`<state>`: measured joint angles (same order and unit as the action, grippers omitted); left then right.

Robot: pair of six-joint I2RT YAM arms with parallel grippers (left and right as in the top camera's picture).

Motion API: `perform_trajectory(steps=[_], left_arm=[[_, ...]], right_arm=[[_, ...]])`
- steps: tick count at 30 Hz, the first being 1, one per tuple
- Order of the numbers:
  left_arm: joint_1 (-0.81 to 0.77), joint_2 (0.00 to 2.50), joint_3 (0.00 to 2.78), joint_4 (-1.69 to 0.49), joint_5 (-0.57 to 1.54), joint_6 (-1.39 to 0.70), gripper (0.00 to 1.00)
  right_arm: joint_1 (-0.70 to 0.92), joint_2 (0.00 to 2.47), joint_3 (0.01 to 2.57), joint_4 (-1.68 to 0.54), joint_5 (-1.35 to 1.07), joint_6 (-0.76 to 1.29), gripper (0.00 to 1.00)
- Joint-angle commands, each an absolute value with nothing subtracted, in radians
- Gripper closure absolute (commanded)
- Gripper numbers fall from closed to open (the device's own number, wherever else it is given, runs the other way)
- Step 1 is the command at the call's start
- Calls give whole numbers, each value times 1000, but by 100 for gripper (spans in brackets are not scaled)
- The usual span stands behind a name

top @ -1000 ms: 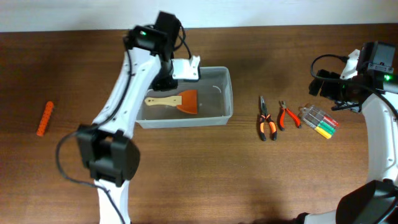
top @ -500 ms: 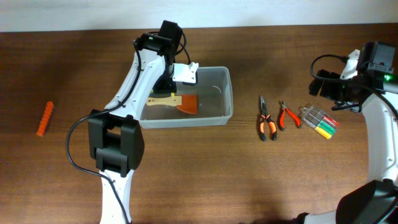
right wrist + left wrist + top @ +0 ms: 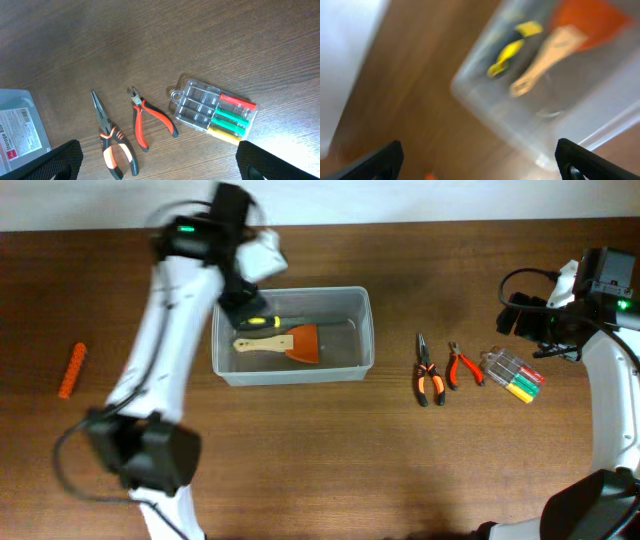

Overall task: Pack container
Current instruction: 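Carry the file into the container and open the left gripper, then grasp the orange wall plug strip with the left gripper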

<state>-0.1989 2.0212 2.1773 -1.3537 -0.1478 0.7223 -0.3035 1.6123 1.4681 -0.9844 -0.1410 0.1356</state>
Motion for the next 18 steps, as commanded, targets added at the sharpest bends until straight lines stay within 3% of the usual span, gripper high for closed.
perform_trajectory(steps=[1,4,8,10,15,18], left_arm=[[6,1992,2193,-1366,-233,468,1],[178,2016,2174,-1379,-210,416,0],[365,2065,2129,-1375,-168,416,16],[438,2094,2102,-1354,-160,418,16],[564,2188,2061,-1242,-6,545,16],[591,2256,2061,-1227,44,657,23]], right_arm=[[-308,1617,1491,-984,-150,140,2],[-308,1617,1491,-984,-150,140,1],[-308,1617,1491,-984,-150,140,1],[-308,1617,1491,-984,-150,140,1],[-308,1617,1491,-978,-150,140,2],[-308,1617,1491,-973,-150,140,1]])
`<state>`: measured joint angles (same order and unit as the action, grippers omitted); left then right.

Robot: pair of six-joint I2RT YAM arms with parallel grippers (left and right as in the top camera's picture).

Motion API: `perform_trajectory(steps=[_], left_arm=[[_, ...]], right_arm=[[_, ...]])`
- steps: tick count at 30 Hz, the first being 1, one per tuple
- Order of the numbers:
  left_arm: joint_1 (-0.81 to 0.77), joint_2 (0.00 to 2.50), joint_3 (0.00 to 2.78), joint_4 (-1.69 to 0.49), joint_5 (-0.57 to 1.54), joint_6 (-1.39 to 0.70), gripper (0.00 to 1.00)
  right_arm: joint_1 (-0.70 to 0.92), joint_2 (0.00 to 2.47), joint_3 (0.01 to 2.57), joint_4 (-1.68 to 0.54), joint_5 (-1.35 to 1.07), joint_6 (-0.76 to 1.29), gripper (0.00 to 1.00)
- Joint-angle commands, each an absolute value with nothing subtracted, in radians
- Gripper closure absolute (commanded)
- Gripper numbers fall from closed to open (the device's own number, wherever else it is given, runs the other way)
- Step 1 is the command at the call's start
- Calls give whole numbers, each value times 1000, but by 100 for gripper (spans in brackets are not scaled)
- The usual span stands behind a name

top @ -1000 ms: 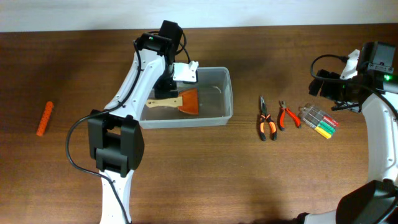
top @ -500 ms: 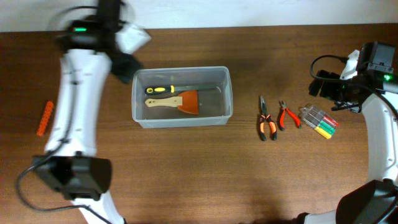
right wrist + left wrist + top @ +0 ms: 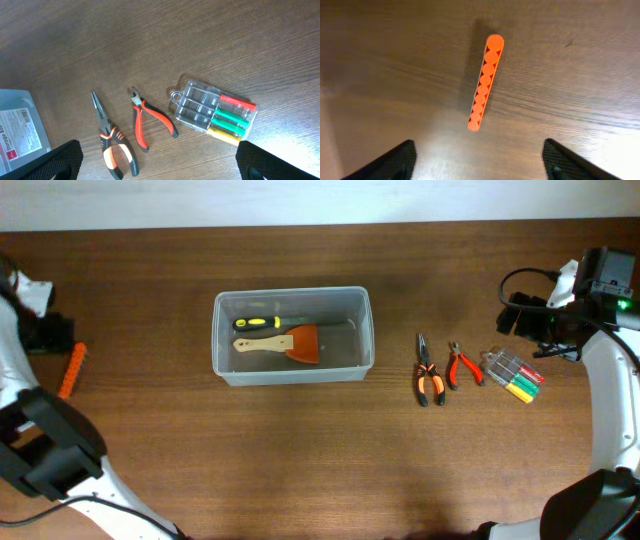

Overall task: Pack container
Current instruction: 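Grasp the orange wall plug strip with the left gripper, then place the orange plug strip into the container, withdraw left arm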

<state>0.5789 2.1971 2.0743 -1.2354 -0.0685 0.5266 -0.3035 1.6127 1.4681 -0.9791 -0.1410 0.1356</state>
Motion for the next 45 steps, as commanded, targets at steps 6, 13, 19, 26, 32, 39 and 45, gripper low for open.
perform_trajectory(steps=[6,13,19,26,32,39,45], left_arm=[[605,2365,2061,-1168,39,756,25],[603,2423,2061,-1128,-19,791,27],[603,2455,2061,-1125,-41,791,38],[596,2485,2061,-1130,-41,772,55],[569,2475,2089,-1163,-41,694,98],[469,2384,2280,-1313,-48,693,98],[287,2242,2503,-1439,-43,693,98]], right_arm=[[-308,1617,1491,-978,-150,140,2],[-308,1617,1491,-977,-150,140,1],[-308,1617,1491,-977,-150,140,1],[-308,1617,1491,-972,-150,140,1],[-308,1617,1491,-973,-150,140,1],[-308,1617,1491,-974,-151,140,1],[-308,1617,1491,-972,-204,140,1]])
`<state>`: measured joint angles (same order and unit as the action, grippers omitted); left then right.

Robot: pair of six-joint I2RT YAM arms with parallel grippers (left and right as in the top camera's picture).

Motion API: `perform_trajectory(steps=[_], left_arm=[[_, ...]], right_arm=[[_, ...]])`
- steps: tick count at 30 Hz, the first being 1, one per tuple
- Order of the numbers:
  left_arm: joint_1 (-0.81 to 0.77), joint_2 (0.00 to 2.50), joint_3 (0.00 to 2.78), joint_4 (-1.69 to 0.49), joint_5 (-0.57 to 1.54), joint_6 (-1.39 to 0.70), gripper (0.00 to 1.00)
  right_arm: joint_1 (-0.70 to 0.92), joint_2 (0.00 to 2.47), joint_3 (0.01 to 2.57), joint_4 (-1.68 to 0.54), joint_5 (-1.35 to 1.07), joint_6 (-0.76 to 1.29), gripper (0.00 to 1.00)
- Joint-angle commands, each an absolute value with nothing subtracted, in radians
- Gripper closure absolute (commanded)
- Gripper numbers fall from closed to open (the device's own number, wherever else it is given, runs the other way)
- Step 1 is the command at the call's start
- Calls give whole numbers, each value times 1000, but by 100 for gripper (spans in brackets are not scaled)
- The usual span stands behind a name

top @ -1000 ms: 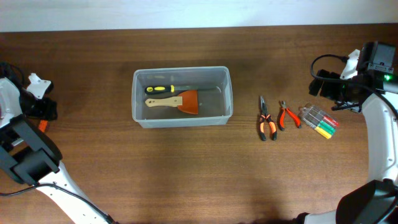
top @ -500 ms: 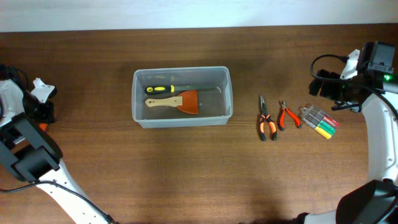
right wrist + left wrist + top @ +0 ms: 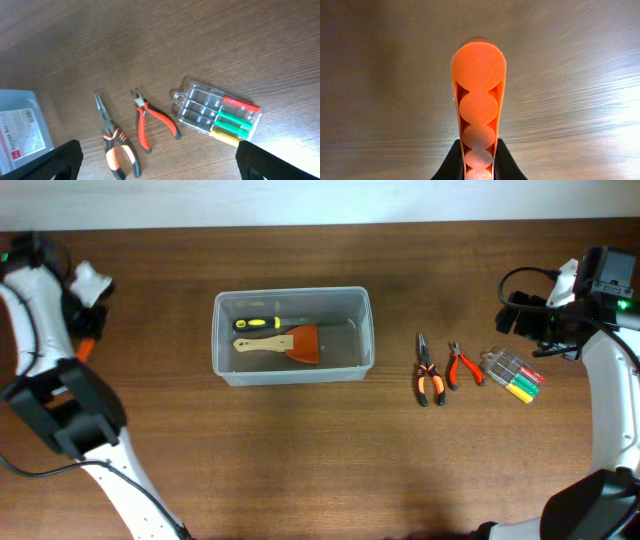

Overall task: Pack container
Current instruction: 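Place the orange plug strip into the container, withdraw left arm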

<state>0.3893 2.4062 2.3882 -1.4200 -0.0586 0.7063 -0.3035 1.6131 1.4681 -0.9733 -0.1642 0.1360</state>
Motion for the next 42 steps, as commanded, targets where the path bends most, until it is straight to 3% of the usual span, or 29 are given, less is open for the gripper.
perform_trajectory(steps=[1,9,16,21,33,38,42], left_arm=[[248,2217,2528,-1439,-41,695,98],[-100,2127,2566,-1438,31,799,98],[-358,2162,2439,-1452,39,1051,98],[-434,2211,2316,-1428,38,1151,93],[-471,2345,2178,-1106,40,1266,89],[-471,2400,2178,-1050,65,1263,75],[-466,2407,2181,-1021,85,1124,52]], right_arm=[[-308,1617,1491,-972,-204,140,1],[-308,1617,1491,-973,-203,140,1],[-308,1617,1491,-972,-202,140,1],[-308,1617,1491,-973,-202,140,1],[-308,1617,1491,-973,-203,140,1],[-308,1617,1491,-973,-203,140,1],[-308,1617,1491,-972,-203,140,1]])
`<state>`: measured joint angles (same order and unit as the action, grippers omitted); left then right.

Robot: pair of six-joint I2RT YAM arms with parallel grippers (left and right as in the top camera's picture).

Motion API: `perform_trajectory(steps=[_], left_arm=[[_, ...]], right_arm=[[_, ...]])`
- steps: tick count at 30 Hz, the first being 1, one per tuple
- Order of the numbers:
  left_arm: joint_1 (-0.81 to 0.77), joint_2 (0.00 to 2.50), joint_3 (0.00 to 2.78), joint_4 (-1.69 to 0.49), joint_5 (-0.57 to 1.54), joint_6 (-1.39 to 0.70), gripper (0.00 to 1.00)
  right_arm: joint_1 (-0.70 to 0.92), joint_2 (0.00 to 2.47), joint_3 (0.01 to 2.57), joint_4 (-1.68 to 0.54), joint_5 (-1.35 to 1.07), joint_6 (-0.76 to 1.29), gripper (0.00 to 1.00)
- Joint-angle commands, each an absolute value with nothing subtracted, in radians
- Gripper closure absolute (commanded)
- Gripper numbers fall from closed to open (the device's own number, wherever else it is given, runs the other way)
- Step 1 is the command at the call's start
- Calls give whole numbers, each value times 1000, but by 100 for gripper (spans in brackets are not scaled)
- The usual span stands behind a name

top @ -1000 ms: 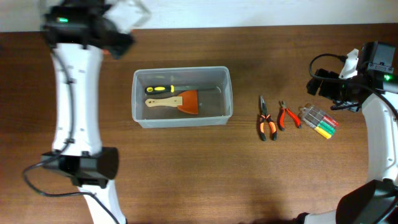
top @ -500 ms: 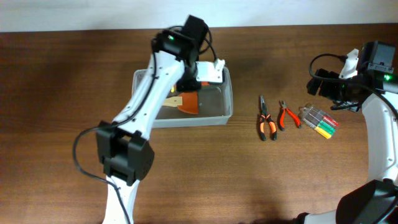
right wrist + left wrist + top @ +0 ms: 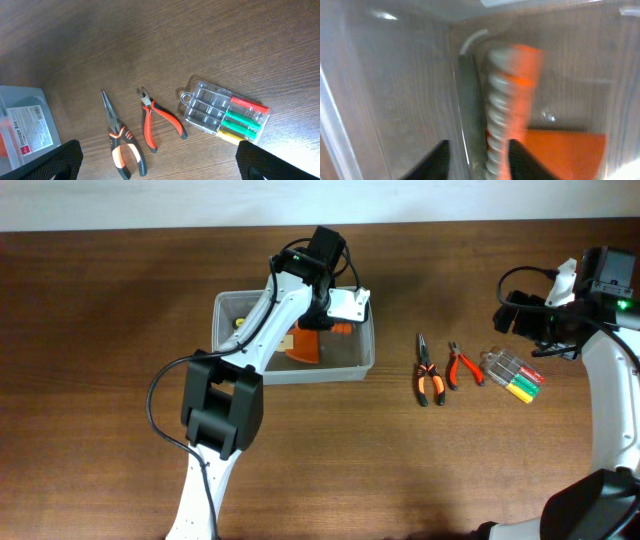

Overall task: Pack container
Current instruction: 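Place the orange plug strip into the container, withdraw left arm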

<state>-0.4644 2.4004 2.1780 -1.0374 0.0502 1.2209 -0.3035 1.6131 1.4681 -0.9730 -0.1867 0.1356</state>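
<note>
The clear plastic container (image 3: pixel 290 374) stands left of centre. My left gripper (image 3: pixel 335 310) reaches into its right end. In the left wrist view, which is blurred, the orange bit holder (image 3: pixel 507 115) lies lengthwise between the fingers of the left gripper (image 3: pixel 477 162), against the right one and apart from the left one, so the jaws stand open. From above, the holder (image 3: pixel 343 329) shows inside the box beside the orange-bladed scraper (image 3: pixel 305 345). My right gripper (image 3: pixel 157 165) hangs open above the tools on the right.
Long-nose pliers (image 3: pixel 117 137), red cutters (image 3: pixel 160 120) and a clear case of screwdrivers (image 3: pixel 227 115) lie on the table right of the container. A screwdriver's metal shaft (image 3: pixel 467 100) lies in the box beside the holder. The right gripper (image 3: pixel 520 318) hovers by the table's right edge.
My left gripper was at the table's far left, shut on the orange bit holder. It is now inside the container's right end with jaws apart, the holder in the box. The right arm barely shifted.
My left gripper was open above the container, which held the scraper and a yellow-handled screwdriver. Then it hung open over the orange holder at the far left, then was shut on it. Now the holder is in the container. The right gripper stayed open over the pliers.
</note>
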Motion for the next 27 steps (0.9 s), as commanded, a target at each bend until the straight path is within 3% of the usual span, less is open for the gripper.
perform_trajectory(steps=[1,2,12,15,20,27], left_arm=[[-466,2402,2186,-1022,77,1099,41],[-466,2394,2193,-1023,66,1068,1],[-455,2191,2354,-1035,-113,653,1],[-423,2112,2405,-1058,-192,501,1],[-309,1990,2421,-1167,-203,287,1],[-46,1952,2421,-1496,-199,-39,1]], right_arm=[[-308,1617,1491,-971,-203,140,1],[-308,1617,1491,-969,-203,140,1],[-307,1617,1491,-958,-206,139,0],[-299,1617,1491,-991,-207,136,12],[-242,1617,1491,-1060,-199,101,15],[-127,1617,1491,-1123,-92,76,16]])
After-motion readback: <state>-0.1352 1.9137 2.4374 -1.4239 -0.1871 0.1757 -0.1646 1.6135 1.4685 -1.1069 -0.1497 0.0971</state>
